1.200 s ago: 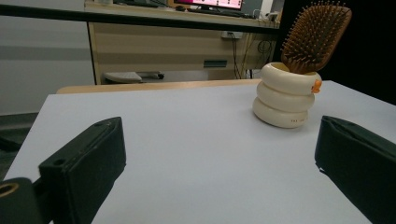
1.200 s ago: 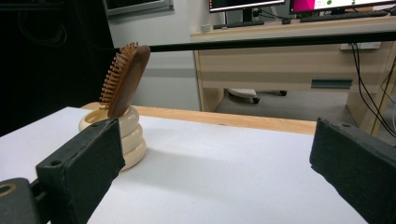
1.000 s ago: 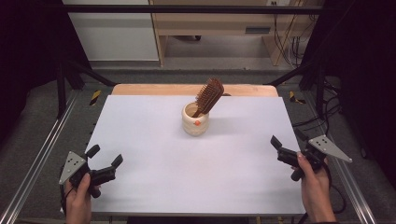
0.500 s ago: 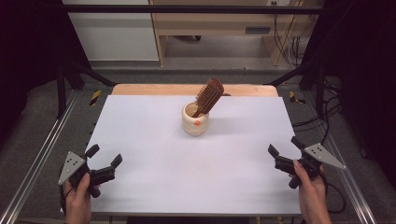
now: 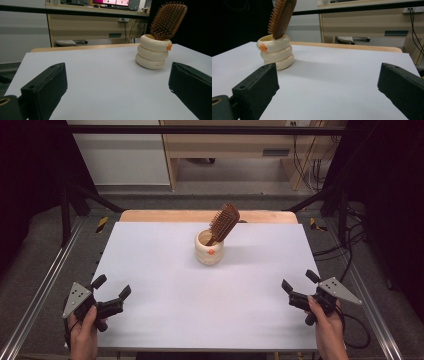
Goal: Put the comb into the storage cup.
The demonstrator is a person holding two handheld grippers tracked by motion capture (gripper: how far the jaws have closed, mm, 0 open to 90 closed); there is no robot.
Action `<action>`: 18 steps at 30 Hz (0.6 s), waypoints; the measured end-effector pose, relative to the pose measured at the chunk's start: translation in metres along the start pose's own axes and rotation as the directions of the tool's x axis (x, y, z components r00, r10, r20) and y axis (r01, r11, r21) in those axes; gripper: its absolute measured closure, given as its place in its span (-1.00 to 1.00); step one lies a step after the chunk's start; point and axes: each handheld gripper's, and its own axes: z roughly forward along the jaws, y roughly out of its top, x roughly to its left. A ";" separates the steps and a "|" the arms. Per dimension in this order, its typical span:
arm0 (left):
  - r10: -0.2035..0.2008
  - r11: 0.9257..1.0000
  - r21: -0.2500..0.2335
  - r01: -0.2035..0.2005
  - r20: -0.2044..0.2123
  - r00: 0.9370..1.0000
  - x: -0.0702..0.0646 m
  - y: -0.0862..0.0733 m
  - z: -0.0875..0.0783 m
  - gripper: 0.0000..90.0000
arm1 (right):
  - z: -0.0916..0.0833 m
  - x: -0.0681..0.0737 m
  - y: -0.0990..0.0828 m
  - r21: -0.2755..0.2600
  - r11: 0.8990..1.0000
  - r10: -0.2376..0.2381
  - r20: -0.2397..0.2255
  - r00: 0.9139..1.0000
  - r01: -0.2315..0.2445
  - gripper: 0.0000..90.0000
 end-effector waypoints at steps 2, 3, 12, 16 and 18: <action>0.003 1.000 0.001 -0.003 -0.001 1.000 0.000 0.000 0.000 -0.95 | 0.001 0.002 -0.002 0.007 1.000 -0.005 -0.002 1.000 0.005 -0.92; 0.003 1.000 0.001 -0.003 -0.001 1.000 0.000 0.000 0.000 -0.95 | 0.002 0.002 -0.003 0.008 1.000 -0.007 -0.003 1.000 0.007 -0.92; 0.001 1.000 -0.003 -0.001 0.002 1.000 0.000 0.000 0.000 -0.95 | 0.006 0.007 -0.010 0.019 1.000 -0.011 -0.019 1.000 0.011 -0.92; 0.004 1.000 -0.002 -0.004 0.005 1.000 0.000 0.000 0.000 -0.95 | 0.008 0.009 -0.012 0.022 1.000 -0.015 -0.027 1.000 0.016 -0.92; 0.006 1.000 -0.001 -0.006 0.006 1.000 0.000 0.000 0.000 -0.95 | 0.008 0.009 -0.013 0.025 1.000 -0.017 -0.031 0.999 0.018 -0.92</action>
